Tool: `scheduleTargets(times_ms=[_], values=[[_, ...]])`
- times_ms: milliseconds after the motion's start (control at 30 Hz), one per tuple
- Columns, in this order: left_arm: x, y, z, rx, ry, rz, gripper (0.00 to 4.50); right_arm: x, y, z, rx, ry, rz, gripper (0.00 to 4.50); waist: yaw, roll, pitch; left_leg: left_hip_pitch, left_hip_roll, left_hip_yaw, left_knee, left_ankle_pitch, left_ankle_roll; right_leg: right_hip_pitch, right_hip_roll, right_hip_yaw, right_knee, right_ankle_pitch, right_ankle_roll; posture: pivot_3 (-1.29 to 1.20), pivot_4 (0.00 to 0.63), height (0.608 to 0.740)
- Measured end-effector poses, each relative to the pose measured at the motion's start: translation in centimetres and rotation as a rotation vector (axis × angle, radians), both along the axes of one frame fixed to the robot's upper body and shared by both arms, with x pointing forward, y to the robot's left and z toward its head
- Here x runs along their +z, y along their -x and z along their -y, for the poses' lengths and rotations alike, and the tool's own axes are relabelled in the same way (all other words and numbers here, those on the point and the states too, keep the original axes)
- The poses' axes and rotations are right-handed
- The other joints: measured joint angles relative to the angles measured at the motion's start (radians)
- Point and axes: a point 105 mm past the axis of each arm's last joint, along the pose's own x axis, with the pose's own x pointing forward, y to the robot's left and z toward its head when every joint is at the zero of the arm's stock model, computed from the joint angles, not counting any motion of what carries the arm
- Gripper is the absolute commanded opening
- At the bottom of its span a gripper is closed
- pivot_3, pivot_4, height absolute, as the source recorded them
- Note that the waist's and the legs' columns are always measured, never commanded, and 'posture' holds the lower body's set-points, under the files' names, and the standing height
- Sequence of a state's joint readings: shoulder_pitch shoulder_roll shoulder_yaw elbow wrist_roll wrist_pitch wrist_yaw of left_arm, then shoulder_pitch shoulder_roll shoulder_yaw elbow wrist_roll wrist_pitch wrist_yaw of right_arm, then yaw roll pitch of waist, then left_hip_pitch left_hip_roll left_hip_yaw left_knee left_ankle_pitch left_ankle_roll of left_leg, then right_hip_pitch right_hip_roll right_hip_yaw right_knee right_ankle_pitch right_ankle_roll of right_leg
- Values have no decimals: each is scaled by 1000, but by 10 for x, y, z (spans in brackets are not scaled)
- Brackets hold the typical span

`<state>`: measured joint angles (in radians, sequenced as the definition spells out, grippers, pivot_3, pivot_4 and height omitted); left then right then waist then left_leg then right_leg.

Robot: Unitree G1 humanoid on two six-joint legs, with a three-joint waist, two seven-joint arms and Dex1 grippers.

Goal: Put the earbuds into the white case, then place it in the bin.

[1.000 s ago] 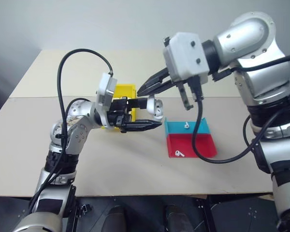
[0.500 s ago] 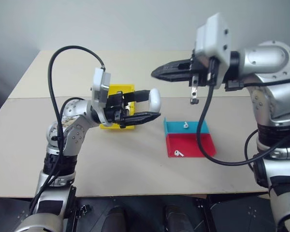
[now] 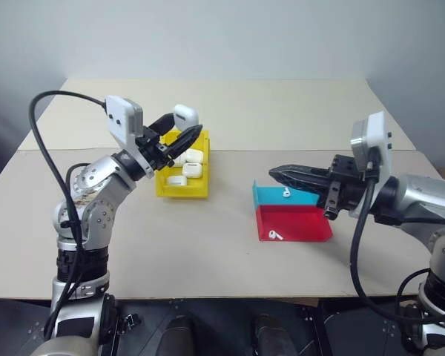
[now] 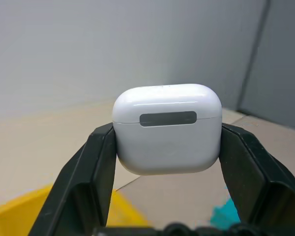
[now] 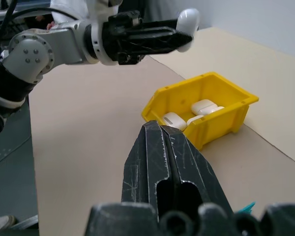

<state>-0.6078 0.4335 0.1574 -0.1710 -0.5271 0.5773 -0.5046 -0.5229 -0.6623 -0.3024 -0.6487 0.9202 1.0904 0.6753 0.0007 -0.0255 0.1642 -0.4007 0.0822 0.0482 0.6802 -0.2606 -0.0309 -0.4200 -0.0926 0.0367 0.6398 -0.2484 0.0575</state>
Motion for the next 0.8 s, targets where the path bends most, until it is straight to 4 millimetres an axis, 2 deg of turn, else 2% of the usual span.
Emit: scheduleTargets(times_ms=[67, 167, 233, 267, 400, 533, 700, 800], values=[[-17, -12, -1, 94, -72, -66, 2812, -2, -1, 1, -23, -2, -5, 11, 1, 0, 0, 0, 0, 0, 0, 0, 0, 0, 0, 0, 1, 0, 0, 0, 150, 740], [-51, -27, 1, 171, -193, -208, 3779, -5, 0, 1, -31, -4, -19, 0, 5, 0, 0, -2, 0, 0, 0, 0, 0, -1, 0, -1, 1, 0, 0, 0, 150, 740], [-64, -35, 4, 198, -247, -294, 4409, -4, 0, 1, -34, -4, -16, 0, 7, 0, 0, -3, 0, -1, 0, 0, 0, -2, 0, -1, 1, 0, 0, 0, 150, 740], [-65, -38, 3, 214, -263, -313, 4462, -4, 0, 1, -33, -7, -15, 0, 8, 0, 0, -3, 0, -1, 0, 0, 0, -2, 0, -1, 1, 0, 0, 0, 150, 740], [-55, -45, 2, 245, -279, -303, 4462, -2, 2, 0, -25, -20, -18, 0, 5, 0, 0, -3, 0, -1, -1, 0, 0, -2, 0, -1, 1, 0, 0, 0, 150, 740], [-42, -37, 1, 189, -272, -205, 4462, 0, 0, 1, -40, -30, -3, 0, 1, 0, 0, -4, 0, -1, -1, 0, 0, -2, 0, -1, 1, 0, 0, 0, 150, 740], [-20, -6, -15, 35, -254, -99, 4462, -9, -2, 7, -78, -55, 24, 0, -2, 0, 0, -3, 0, 0, -1, 0, 0, -2, 0, -1, 1, 0, 0, 0, 150, 740], [-24, 23, -24, -93, -311, -71, 4462, -30, -2, 14, -91, 9, 20, 0, -3, 0, 0, -4, 0, 0, -1, 0, 0, -2, 0, -1, 1, 0, 0, 0, 150, 740]])
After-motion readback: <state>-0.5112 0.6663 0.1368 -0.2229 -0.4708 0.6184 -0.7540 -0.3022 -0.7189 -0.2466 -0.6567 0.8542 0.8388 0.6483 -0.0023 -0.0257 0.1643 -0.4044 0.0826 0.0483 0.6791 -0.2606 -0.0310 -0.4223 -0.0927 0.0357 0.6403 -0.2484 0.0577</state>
